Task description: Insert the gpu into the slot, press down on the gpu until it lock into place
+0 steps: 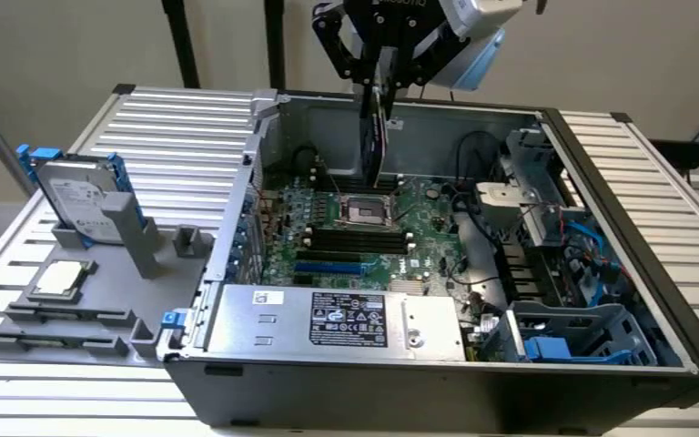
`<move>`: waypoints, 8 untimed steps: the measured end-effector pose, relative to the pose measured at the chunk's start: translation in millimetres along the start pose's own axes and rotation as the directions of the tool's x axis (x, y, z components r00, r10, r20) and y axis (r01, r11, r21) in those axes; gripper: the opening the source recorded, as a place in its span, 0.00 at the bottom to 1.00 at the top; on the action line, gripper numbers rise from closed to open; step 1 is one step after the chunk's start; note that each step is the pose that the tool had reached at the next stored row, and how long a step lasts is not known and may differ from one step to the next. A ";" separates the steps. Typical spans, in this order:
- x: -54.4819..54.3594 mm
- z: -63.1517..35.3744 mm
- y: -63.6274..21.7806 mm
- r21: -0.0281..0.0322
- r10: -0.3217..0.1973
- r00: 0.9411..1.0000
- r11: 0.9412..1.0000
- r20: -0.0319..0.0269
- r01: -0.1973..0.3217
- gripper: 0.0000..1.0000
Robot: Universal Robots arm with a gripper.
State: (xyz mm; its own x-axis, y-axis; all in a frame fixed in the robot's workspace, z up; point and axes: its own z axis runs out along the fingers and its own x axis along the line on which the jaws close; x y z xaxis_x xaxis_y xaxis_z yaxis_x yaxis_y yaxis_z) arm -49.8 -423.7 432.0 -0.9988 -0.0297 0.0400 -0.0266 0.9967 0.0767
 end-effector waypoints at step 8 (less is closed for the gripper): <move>-0.1 1.4 -0.1 0.005 -0.144 0.990 0.990 -0.011 0.144 0.26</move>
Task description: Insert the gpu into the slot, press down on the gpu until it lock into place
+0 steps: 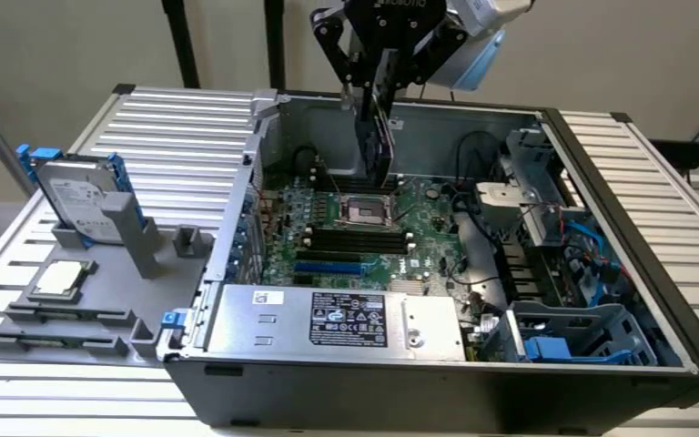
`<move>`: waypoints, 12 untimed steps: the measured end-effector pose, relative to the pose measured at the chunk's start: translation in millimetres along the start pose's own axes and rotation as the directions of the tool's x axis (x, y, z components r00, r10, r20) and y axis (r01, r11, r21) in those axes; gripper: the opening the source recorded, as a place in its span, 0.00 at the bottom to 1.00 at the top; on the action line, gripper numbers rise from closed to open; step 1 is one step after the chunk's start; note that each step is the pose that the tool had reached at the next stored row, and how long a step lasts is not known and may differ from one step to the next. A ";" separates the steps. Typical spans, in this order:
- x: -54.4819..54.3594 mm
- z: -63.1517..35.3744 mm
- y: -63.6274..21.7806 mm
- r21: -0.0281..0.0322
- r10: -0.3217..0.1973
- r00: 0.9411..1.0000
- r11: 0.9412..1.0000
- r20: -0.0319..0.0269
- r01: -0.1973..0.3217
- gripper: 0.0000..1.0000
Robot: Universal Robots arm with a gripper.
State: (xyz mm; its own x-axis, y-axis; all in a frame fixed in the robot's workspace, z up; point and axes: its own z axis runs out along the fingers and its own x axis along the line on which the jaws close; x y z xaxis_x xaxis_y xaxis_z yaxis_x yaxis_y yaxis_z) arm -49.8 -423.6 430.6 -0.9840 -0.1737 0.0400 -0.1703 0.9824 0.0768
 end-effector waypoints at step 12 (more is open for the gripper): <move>-0.2 4.6 -0.4 0.007 -0.215 0.976 0.976 -0.018 0.216 0.26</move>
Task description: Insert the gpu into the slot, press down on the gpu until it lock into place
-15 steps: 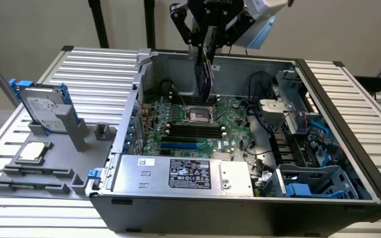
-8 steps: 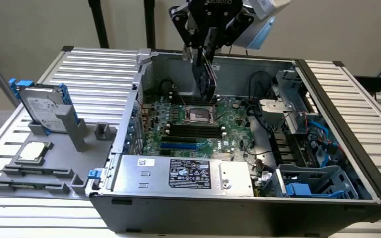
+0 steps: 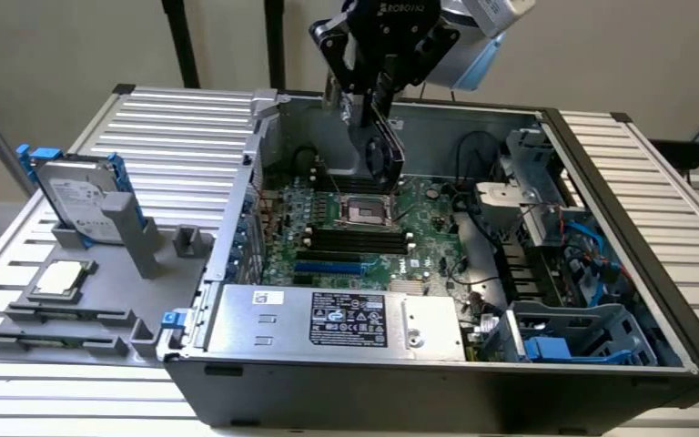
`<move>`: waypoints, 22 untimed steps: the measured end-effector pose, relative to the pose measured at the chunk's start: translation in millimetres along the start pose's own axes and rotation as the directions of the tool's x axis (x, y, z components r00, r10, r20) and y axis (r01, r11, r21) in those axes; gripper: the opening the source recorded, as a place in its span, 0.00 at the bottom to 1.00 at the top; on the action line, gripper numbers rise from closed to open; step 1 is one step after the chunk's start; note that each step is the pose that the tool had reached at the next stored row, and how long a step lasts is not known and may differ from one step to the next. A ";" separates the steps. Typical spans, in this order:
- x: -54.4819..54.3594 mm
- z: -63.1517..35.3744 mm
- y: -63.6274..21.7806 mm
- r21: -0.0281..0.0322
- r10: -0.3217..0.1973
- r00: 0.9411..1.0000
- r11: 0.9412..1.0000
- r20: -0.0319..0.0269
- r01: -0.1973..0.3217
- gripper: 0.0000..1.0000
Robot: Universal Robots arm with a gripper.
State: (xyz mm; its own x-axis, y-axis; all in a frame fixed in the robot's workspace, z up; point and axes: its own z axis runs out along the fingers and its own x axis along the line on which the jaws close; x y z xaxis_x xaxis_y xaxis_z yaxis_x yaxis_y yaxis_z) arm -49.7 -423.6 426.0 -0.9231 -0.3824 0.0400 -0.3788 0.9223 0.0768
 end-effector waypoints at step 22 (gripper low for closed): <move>-0.7 15.0 -1.2 0.010 -0.387 0.921 0.922 -0.033 0.388 0.26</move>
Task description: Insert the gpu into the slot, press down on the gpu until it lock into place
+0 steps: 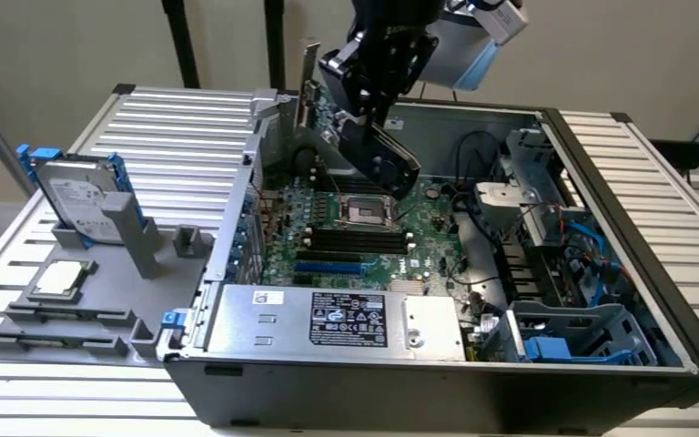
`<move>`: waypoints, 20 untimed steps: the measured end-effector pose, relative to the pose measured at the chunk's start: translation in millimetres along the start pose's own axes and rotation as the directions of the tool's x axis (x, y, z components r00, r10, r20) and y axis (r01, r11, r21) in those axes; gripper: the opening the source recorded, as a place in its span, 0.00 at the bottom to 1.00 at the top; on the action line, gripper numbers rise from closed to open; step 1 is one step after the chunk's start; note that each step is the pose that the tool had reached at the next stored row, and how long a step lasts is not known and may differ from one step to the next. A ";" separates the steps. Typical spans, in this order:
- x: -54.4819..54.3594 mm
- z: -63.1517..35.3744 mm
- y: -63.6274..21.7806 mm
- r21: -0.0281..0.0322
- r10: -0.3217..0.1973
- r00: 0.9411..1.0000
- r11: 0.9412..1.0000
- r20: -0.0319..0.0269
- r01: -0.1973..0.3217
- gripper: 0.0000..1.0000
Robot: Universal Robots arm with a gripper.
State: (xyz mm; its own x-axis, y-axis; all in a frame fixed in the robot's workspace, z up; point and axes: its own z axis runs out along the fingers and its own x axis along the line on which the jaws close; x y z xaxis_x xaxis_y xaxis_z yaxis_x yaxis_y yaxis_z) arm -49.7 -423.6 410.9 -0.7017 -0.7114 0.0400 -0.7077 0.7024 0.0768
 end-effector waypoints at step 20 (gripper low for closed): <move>-0.4 10.8 -0.8 0.052 -0.354 0.935 0.934 -0.005 0.354 0.26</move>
State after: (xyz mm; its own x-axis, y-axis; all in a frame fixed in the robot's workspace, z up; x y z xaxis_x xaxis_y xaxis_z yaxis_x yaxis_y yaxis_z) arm -49.7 -423.6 400.1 -0.4049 -0.9142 0.0154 -0.9136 0.4052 0.0337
